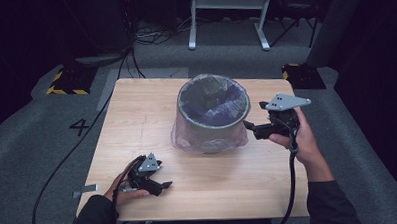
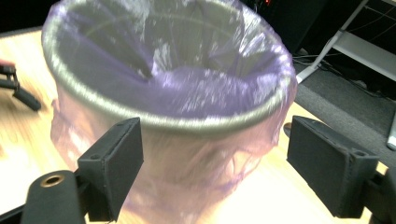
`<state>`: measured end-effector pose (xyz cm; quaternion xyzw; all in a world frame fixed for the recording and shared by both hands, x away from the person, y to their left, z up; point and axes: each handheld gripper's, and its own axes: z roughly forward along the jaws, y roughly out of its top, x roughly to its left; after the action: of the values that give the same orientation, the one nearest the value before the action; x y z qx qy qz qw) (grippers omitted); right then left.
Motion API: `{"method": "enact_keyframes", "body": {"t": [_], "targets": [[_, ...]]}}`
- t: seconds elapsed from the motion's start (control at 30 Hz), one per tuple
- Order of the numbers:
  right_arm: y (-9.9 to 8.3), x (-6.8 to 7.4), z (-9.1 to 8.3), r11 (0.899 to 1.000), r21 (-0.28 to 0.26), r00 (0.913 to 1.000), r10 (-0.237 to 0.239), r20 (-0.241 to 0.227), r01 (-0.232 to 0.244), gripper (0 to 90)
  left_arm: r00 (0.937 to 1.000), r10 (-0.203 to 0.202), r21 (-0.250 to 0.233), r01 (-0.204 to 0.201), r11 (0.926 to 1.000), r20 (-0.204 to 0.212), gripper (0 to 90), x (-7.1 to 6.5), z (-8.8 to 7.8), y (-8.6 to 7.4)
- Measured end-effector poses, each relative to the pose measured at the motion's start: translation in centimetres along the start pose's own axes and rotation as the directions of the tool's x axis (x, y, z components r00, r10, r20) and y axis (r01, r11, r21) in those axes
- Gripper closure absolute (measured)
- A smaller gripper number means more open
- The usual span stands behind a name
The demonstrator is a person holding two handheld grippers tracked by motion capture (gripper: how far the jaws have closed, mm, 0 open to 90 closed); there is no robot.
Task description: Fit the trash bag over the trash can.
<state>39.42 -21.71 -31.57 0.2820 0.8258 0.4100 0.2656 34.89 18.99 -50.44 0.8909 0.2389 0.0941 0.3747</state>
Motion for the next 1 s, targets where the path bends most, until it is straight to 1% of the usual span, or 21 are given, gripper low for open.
{"method": "enact_keyframes", "body": {"t": [0.07,0.17,0.27,0.33,0.43,0.5,0.53,0.63,0.7,0.73,0.8,0.87,0.97,1.0], "targets": [[-0.6,0.2,-0.2,1.0,0.008,1.0,-0.009,0.003,0.009,18.3,1.0,0.0,0.0,0.0,1.0,0.0,14.8,0.0,0.0,0.0],[-1.7,0.7,0.0,0.999,0.034,0.9995,-0.028,0.015,0.027,17.9,1.0,0.001,0.0,-0.001,1.0,0.0,14.8,0.0,0.0,0.0],[-3.2,1.1,0.3,0.998,0.062,0.9996,-0.027,0.011,0.027,17.8,1.0,0.0,0.0,0.0,1.0,0.0,14.7,0.0,0.0,0.0],[-4.3,1.3,0.6,0.996,0.085,0.9991,-0.04,0.013,0.039,17.8,1.0,0.0,0.0,0.0,1.0,0.0,14.7,0.0,0.0,0.0],[-6.3,1.7,1.3,0.99,0.137,0.9986,-0.039,0.035,0.034,17.7,1.0,-0.001,0.0,0.001,1.0,0.0,14.7,0.0,0.0,0.0],[-7.5,2.1,1.8,0.984,0.175,0.9978,-0.053,0.041,0.045,17.7,1.0,0.0,0.001,0.0,1.0,0.001,14.7,0.0,0.0,0.0],[-8.1,2.2,2.0,0.982,0.185,0.9975,-0.057,0.042,0.049,17.8,1.0,0.0,0.001,0.0,1.0,0.001,14.7,0.0,0.0,0.0],[-9.7,2.4,2.4,0.979,0.2,0.9989,-0.038,0.026,0.032,17.6,1.0,0.0,0.001,0.0,1.0,0.001,14.7,0.0,0.0,0.0],[-10.7,2.4,2.7,0.975,0.22,0.9982,-0.045,0.039,0.036,17.5,1.0,0.0,0.001,0.0,1.0,0.001,14.7,0.0,0.0,0.0],[-11.1,2.4,2.8,0.974,0.225,0.9984,-0.039,0.041,0.029,17.6,1.0,0.0,0.001,0.0,1.0,0.001,14.7,0.0,0.0,0.0],[-12.2,2.4,3.0,0.971,0.238,0.999,-0.035,0.027,0.028,17.5,1.0,0.0,0.001,0.0,1.0,0.001,14.7,0.0,0.0,0.0],[-13.3,2.5,3.1,0.967,0.251,0.9982,-0.046,0.04,0.034,17.6,1.0,0.0,0.001,0.0,1.0,0.001,14.7,0.0,0.0,0.0],[-15.1,2.6,3.3,0.965,0.262,0.9999,-0.008,0.012,0.005,17.5,1.0,0.0,0.001,0.0,1.0,0.001,14.7,0.0,0.0,0.0],[-15.7,2.6,3.4,0.963,0.271,0.9999,-0.008,0.011,0.005,17.5,1.0,0.0,0.001,0.0,1.0,0.002,14.7,0.0,0.0,0.0]]}}
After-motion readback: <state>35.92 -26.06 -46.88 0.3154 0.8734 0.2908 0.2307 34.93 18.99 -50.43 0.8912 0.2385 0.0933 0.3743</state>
